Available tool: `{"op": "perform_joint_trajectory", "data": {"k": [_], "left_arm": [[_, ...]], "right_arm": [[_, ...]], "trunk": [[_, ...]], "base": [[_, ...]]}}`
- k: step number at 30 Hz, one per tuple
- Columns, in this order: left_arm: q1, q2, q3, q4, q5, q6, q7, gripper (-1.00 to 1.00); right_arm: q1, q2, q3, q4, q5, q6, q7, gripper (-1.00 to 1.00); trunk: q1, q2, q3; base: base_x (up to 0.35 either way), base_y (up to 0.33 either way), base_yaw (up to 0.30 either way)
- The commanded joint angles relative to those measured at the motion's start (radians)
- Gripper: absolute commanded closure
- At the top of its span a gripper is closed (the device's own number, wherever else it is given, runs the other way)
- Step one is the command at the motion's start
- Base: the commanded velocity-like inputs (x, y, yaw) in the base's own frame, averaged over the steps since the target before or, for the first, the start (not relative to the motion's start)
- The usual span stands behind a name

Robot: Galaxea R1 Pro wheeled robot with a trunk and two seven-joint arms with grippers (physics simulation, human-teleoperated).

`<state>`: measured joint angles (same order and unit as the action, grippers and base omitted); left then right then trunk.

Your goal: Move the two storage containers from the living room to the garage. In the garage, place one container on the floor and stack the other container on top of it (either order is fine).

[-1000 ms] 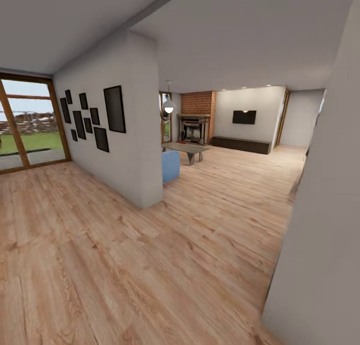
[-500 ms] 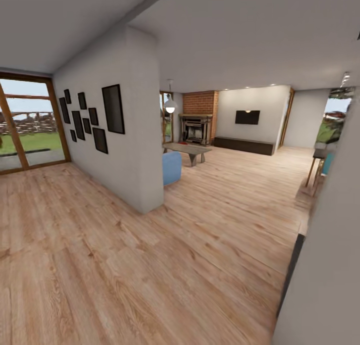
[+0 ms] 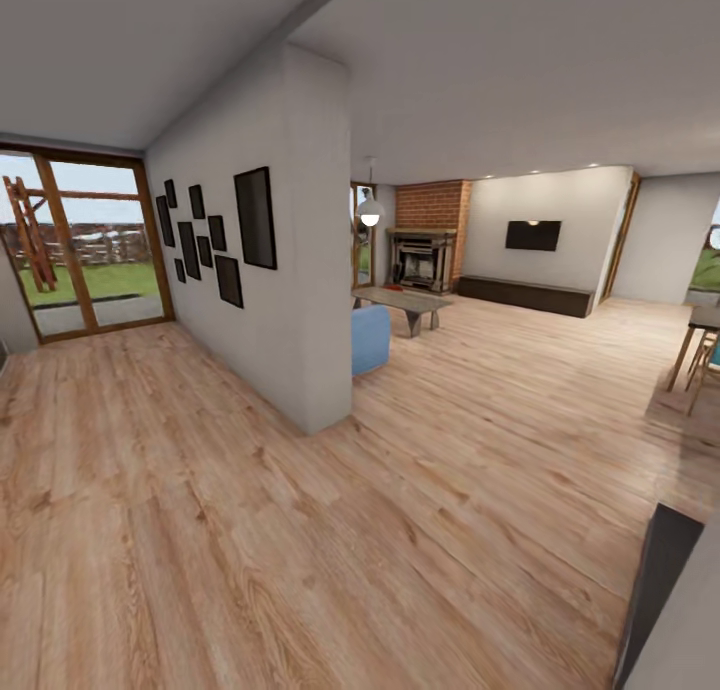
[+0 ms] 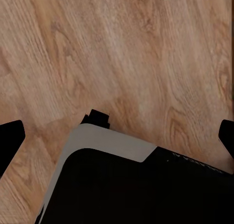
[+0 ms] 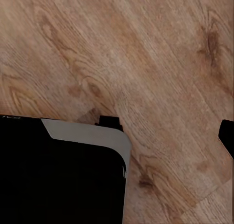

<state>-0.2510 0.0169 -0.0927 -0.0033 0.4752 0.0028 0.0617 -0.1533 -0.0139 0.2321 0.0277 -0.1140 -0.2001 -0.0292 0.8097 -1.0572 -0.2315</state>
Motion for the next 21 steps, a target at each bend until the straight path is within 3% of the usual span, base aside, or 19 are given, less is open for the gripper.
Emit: {"op": "perform_joint_trajectory", "data": {"k": [1,21], "left_arm": [[-0.001,0.000,-0.008,0.000,0.008,0.000,0.003,-1.00],[-0.001,-0.002,-0.009,0.000,0.008,0.000,0.003,-1.00]], "right_arm": [[-0.001,0.000,0.009,0.003,-0.010,-0.006,0.000,-1.00],[-0.001,0.001,0.015,0.003,-0.002,-0.002,0.000,-1.00]], "trunk": [[0.001,-0.001,-0.001],[0.001,-0.001,-0.001]], "base": [[0.322,0.000,0.009],[0.322,0.000,0.001]]}}
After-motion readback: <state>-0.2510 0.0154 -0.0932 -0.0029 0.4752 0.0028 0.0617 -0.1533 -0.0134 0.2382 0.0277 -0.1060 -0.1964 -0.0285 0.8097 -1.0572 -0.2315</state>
